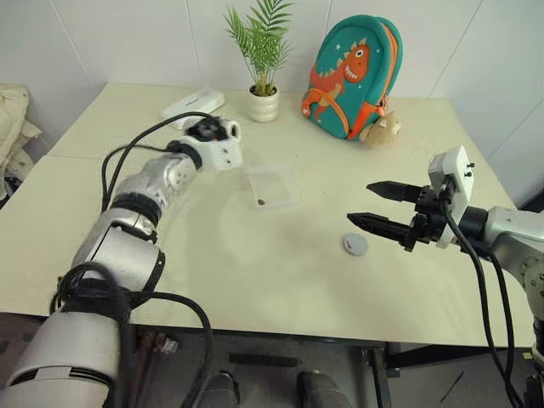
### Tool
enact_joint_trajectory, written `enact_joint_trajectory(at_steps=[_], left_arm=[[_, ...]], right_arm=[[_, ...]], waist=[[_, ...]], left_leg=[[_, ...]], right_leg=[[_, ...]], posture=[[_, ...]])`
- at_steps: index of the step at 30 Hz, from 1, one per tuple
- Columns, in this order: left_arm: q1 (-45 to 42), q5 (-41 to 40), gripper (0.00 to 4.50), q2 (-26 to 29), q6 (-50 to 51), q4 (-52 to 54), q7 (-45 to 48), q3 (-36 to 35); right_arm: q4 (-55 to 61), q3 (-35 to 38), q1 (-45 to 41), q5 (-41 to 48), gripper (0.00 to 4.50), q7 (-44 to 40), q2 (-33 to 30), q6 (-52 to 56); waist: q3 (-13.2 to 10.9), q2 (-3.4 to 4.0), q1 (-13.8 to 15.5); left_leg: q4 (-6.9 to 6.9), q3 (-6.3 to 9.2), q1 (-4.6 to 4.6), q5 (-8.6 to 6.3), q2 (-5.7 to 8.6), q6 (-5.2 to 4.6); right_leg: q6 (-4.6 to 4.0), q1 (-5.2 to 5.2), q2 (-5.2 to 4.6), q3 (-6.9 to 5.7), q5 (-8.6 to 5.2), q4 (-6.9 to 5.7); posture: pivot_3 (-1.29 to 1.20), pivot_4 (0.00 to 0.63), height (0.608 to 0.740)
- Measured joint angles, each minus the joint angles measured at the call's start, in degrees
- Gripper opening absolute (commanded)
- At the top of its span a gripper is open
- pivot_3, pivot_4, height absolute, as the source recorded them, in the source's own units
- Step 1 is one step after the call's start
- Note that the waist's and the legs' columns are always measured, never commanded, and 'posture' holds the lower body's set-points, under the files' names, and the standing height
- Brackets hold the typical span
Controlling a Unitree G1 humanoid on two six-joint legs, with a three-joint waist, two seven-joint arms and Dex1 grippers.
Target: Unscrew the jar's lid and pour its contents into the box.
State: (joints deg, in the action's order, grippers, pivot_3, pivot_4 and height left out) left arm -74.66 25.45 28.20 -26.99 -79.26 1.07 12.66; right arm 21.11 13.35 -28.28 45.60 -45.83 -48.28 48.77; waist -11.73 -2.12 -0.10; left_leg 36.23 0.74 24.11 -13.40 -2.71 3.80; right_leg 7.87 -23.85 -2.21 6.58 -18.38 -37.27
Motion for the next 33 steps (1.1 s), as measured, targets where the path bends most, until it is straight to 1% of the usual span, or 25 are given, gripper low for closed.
enact_joint_trajectory(at_steps=[4,6,8,11,14,17,22,24,26,27,30,33], left_arm=[[4.94,-14.86,1.98,-0.75,2.73,2.69,12.28,-13.46],[8.31,-21.56,1.98,-0.9,4.73,5.32,15.92,-19.45],[11.17,-25.52,1.98,-0.92,6.42,7.12,17.86,-22.9],[15.0,-29.49,1.98,-1.78,8.84,9.85,20.39,-25.52],[17.67,-32.07,1.98,-3.12,11.12,14.08,22.42,-26.68],[19.38,-32.81,1.98,-3.36,13.48,17.73,23.58,-26.7],[20.39,-33.83,1.98,-3.41,16.27,20.09,23.67,-26.82],[20.43,-34.04,2.71,-3.4,17.2,20.28,23.6,-26.81],[20.58,-34.04,3.23,-3.4,18.01,20.69,23.67,-26.64],[20.74,-34.04,3.6,-3.4,18.26,21.01,23.78,-26.54],[21.29,-34.03,4.47,-3.39,18.87,22.4,24.15,-26.07],[21.51,-33.99,4.47,-3.32,19.24,24.33,24.2,-25.79]], right_arm=[[-3.66,-1.72,-2.56,-0.34,4.49,-2.86,0.02,-1.1],[-5.48,-3.27,-3.13,-1.48,4.49,-5.89,0.01,-3.31],[-7.17,-4.83,-3.68,-2.58,4.49,-7.62,0.05,-4.48],[-9.47,-6.25,-5.39,-3.83,4.49,-9.16,0.15,-5.93],[-10.56,-7.49,-7.62,-4.43,4.49,-10.47,0.97,-6.51],[-11.43,-8.59,-8.96,-5.16,4.49,-11.39,1.43,-6.85],[-12.51,-8.72,-9.01,-6.15,4.49,-12.51,1.46,-7.25],[-12.63,-8.72,-9.02,-6.23,4.5,-12.67,1.49,-7.27],[-12.66,-8.71,-9.02,-6.39,4.5,-12.88,1.51,-7.27],[-12.66,-8.71,-9.02,-6.54,4.5,-12.97,1.51,-7.27],[-12.66,-8.71,-9.01,-6.7,4.5,-13.07,1.67,-7.27],[-12.65,-8.71,-9.02,-6.9,4.5,-13.13,1.75,-7.27]], waist=[[0.0,0.0,0.06],[0.0,0.01,-0.03],[0.0,0.01,-0.14],[0.0,0.0,-0.23],[0.0,0.0,-0.23],[0.0,0.0,-0.33],[0.0,0.0,-0.33],[0.0,0.0,-0.37],[0.0,0.0,-0.4],[0.0,0.0,-0.43],[0.0,0.0,-0.51],[0.0,0.0,-0.61]], left_leg=[[0.21,0.08,0.0,0.01,0.0,-0.01],[0.31,0.08,-0.02,0.01,0.0,-0.02],[0.48,0.1,-0.02,0.01,0.0,-0.02],[0.76,0.14,-0.01,0.0,0.0,-0.03],[0.83,0.16,-0.02,0.04,0.0,-0.07],[0.85,0.15,-0.03,0.08,0.0,-0.1],[0.85,0.16,-0.03,0.09,0.0,-0.11],[0.84,0.16,-0.02,0.09,0.0,-0.12],[0.83,0.16,-0.02,0.09,0.0,-0.12],[0.83,0.16,-0.02,0.09,0.0,-0.12],[0.83,0.16,-0.02,0.09,0.0,-0.12],[0.82,0.16,-0.02,0.09,0.0,-0.11]], right_leg=[[0.0,0.02,0.0,-0.04,0.0,-0.2],[0.0,0.04,0.0,-0.04,0.0,-0.27],[0.01,0.05,0.0,-0.03,0.0,-0.39],[0.0,0.06,0.02,-0.04,0.01,-0.59],[0.05,0.13,0.02,-0.05,0.16,-0.57],[0.08,0.17,0.02,-0.04,0.28,-0.51],[0.09,0.16,0.02,-0.04,0.3,-0.51],[0.09,0.16,0.02,-0.04,0.3,-0.5],[0.09,0.16,0.02,-0.04,0.3,-0.48],[0.09,0.16,0.02,-0.04,0.3,-0.48],[0.09,0.16,0.02,-0.04,0.3,-0.47],[0.09,0.16,0.02,-0.03,0.3,-0.47]], posture=[[0.0,0.15,0.74],[0.0,0.15,0.74],[0.0,0.15,0.74],[0.0,0.15,0.74],[0.0,0.15,0.74],[0.0,0.15,0.74],[0.0,0.15,0.74],[0.0,0.15,0.74],[0.0,0.15,0.74],[0.0,0.15,0.74],[0.0,0.15,0.74],[0.0,0.15,0.74]])
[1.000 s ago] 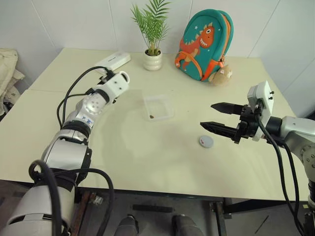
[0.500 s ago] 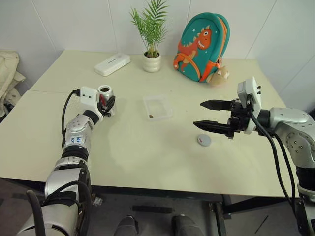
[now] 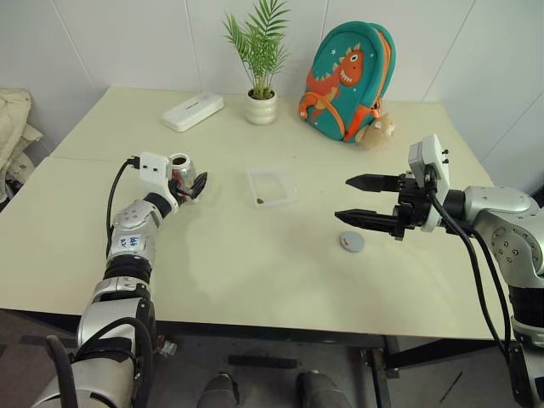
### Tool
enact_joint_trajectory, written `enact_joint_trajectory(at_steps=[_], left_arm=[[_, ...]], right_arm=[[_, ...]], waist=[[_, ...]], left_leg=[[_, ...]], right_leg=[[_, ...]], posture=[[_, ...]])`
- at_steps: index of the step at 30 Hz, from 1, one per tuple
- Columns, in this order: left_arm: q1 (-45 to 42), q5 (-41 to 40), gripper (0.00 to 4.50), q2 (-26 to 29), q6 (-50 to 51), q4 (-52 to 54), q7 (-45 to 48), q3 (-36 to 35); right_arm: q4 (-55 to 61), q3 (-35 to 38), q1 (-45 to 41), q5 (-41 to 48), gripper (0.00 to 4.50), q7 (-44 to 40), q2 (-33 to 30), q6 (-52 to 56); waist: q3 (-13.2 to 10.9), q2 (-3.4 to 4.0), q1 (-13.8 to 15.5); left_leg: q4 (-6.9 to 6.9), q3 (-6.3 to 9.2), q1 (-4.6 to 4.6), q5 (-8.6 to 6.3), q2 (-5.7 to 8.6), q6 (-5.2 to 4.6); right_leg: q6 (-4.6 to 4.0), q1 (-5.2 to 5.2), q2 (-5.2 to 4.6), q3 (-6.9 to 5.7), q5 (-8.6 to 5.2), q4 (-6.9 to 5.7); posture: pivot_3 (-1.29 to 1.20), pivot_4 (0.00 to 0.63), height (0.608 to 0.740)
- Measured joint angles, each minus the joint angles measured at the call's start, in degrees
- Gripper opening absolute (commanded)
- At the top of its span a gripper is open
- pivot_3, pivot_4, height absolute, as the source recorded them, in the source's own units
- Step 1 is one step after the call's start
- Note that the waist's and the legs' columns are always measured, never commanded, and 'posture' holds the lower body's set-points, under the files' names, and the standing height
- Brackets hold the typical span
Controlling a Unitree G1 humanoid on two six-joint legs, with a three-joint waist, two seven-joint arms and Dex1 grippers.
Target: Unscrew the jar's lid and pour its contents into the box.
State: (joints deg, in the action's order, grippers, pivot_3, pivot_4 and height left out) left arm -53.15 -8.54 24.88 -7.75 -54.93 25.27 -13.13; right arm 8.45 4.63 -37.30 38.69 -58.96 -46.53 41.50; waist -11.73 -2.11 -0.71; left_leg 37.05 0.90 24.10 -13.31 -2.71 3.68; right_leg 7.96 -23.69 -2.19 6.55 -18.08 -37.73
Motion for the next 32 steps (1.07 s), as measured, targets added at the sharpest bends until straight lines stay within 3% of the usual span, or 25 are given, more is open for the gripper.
enact_joint_trajectory(at_steps=[9,20,26,29,32], left_arm=[[9.53,-0.94,4.47,1.22,9.15,17.81,-0.44,-0.01],[22.36,-4.31,4.47,3.52,21.41,39.74,-6.59,-5.92],[35.63,-12.01,4.47,10.86,30.44,54.4,2.04,-9.75],[40.41,-17.76,4.47,18.53,31.19,54.69,12.1,-16.96],[41.04,-20.8,4.47,21.66,30.84,54.2,17.45,-20.89]], right_arm=[[0.13,0.01,-0.05,-0.5,4.5,-0.42,0.26,-0.02],[-0.23,-0.09,-0.7,-1.14,4.5,-1.86,0.23,-0.14],[-0.14,0.48,-0.15,-1.59,4.5,-3.08,-2.28,-0.1],[-0.03,1.1,0.26,-1.55,4.5,-3.36,-3.76,0.1],[0.4,1.63,1.03,-1.48,4.5,-4.0,-3.95,0.01]], waist=[[0.0,0.0,-1.13],[0.0,0.0,-0.99],[0.0,0.0,-1.55],[-0.01,0.0,-2.04],[-0.01,0.0,-2.0]], left_leg=[[-0.04,0.01,-0.02,0.0,-0.02,0.0],[-0.03,0.02,-0.03,0.0,-0.02,0.0],[-0.21,0.0,-0.04,-0.02,-0.07,0.02],[-0.36,-0.03,-0.15,-0.02,-0.09,0.02],[-0.82,-0.19,-0.68,0.03,0.0,-0.02]], right_leg=[[0.0,0.0,-0.01,0.01,0.0,-0.01],[-0.01,0.03,-0.03,0.01,0.01,0.05],[-0.11,-0.01,-0.03,0.0,-0.04,0.17],[-0.34,0.0,-0.09,-0.09,-0.14,0.22],[-1.07,0.44,-0.24,-0.05,-0.54,0.52]], posture=[[0.0,0.15,0.74],[0.0,0.15,0.74],[0.0,0.15,0.74],[0.0,0.15,0.74],[0.0,0.15,0.74]])
